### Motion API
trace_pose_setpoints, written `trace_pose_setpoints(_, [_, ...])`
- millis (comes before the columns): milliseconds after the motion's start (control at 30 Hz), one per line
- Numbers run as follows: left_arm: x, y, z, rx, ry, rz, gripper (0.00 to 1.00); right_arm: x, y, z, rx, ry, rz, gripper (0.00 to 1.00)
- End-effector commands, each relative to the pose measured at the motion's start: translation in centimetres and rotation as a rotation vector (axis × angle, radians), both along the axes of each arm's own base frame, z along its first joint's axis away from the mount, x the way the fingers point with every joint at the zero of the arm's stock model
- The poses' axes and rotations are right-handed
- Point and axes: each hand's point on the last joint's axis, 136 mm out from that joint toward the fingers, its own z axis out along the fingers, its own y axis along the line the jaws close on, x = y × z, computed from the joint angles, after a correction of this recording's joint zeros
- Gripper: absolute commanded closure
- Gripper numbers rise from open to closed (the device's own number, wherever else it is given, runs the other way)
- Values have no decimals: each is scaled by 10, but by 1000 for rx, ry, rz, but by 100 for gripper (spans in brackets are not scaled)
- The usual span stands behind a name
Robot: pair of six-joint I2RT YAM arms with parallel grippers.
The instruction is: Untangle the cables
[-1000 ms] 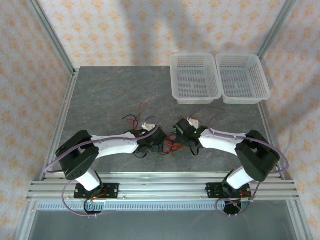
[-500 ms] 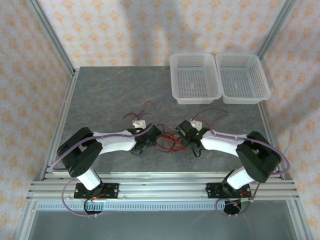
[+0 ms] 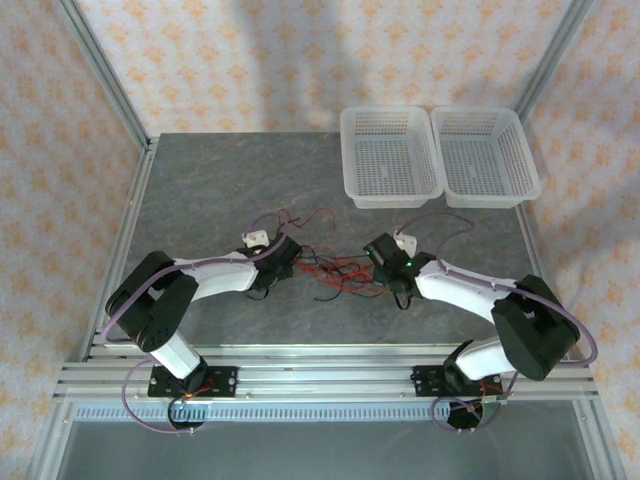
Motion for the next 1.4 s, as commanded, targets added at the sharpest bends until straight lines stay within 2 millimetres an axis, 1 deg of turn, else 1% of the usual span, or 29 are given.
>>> trace_pose_setpoints(0, [-16, 52, 1, 165, 56, 70, 5, -6, -19, 0, -45, 14, -22, 88])
trace_pose_setpoints(200, [-10, 63, 23, 151, 11, 101, 5, -5, -30, 1, -49, 11, -46, 77])
trace_pose_setpoints(400, [-7, 69, 39, 139, -23, 118, 5, -6, -38, 1, -59, 14, -60, 69])
trace_pose_setpoints(700, [-11, 88, 55, 145, -53, 159, 4, -8, -45, 12, -77, 0, -66, 47])
trace_pose_setpoints(800, [-11, 90, 62, 137, -67, 161, 4, -7, -46, 17, -74, -9, -67, 44])
trace_pose_setpoints(1000, [-10, 99, 76, 133, -100, 177, 3, -7, -51, 23, -50, -20, -89, 43])
trace_pose_setpoints(1067, [-10, 99, 79, 126, -107, 178, 3, -6, -51, 26, -22, -28, -91, 42])
trace_pose_setpoints(1167, [-10, 97, 81, 109, -108, 172, 3, -4, -47, 30, 18, -40, -83, 38])
trace_pose_setpoints(1200, [-9, 95, 82, 101, -109, 168, 3, -3, -45, 36, 39, -58, -79, 37])
trace_pose_setpoints(1300, [-8, 88, 85, 56, -117, 141, 3, 0, -34, 47, 92, -74, -36, 35])
trace_pose_setpoints(1367, [-6, 82, 91, 20, -131, 116, 3, 0, -22, 53, 131, -70, 20, 35])
